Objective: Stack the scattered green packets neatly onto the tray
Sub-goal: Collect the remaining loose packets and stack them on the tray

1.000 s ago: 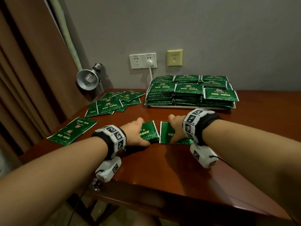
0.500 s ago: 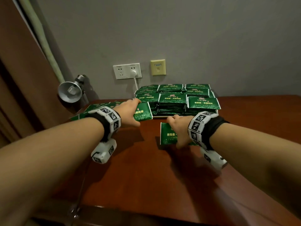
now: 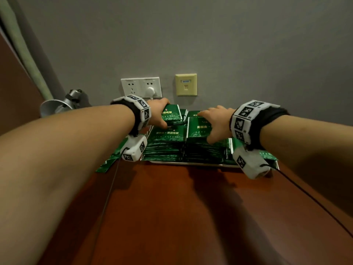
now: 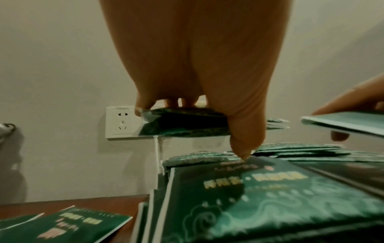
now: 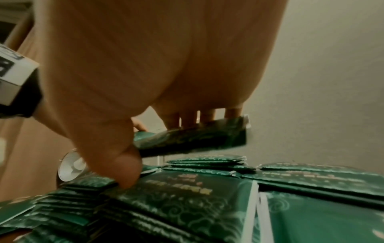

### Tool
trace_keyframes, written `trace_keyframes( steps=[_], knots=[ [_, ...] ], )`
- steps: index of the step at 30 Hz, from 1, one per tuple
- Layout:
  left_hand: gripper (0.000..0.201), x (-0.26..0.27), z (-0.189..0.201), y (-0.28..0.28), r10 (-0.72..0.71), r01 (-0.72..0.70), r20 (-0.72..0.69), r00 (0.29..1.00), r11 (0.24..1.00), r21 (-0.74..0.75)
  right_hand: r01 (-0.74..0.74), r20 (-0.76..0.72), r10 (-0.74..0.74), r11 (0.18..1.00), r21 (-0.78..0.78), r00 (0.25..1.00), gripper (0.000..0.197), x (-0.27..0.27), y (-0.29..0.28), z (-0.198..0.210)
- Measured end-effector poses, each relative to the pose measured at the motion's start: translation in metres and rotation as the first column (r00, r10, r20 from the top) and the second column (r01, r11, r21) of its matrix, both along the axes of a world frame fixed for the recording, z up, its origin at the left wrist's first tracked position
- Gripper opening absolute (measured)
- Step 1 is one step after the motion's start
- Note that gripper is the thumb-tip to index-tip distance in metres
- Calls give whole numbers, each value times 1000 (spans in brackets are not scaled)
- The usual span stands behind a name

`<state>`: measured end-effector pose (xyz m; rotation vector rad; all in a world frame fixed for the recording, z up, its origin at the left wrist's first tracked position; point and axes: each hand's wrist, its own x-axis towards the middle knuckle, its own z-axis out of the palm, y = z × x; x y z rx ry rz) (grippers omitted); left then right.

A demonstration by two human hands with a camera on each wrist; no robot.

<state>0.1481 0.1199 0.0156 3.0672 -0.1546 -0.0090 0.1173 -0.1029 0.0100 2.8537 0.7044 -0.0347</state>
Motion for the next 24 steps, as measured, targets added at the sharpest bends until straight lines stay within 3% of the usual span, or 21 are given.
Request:
trace_keyframes(
  steps=[6, 12, 19, 24],
  knots=[
    [88, 43, -15, -11, -52, 51, -76, 996, 999, -15, -5, -24, 4, 1000, -14, 1000, 84, 27, 5, -12],
    [94, 38, -7, -4, -39, 39, -82, 996, 999, -8, -28, -15, 28, 1000, 13, 999, 96, 27, 7, -6],
    [78, -42, 11, 31, 48, -44, 81, 996, 998, -44, -88, 20, 87, 995, 50, 996, 93, -16, 34, -1],
    [67, -139, -4, 90, 154, -156, 73, 985, 988, 21, -218, 2, 218, 974, 63, 976, 93, -75, 86, -12]
  ],
)
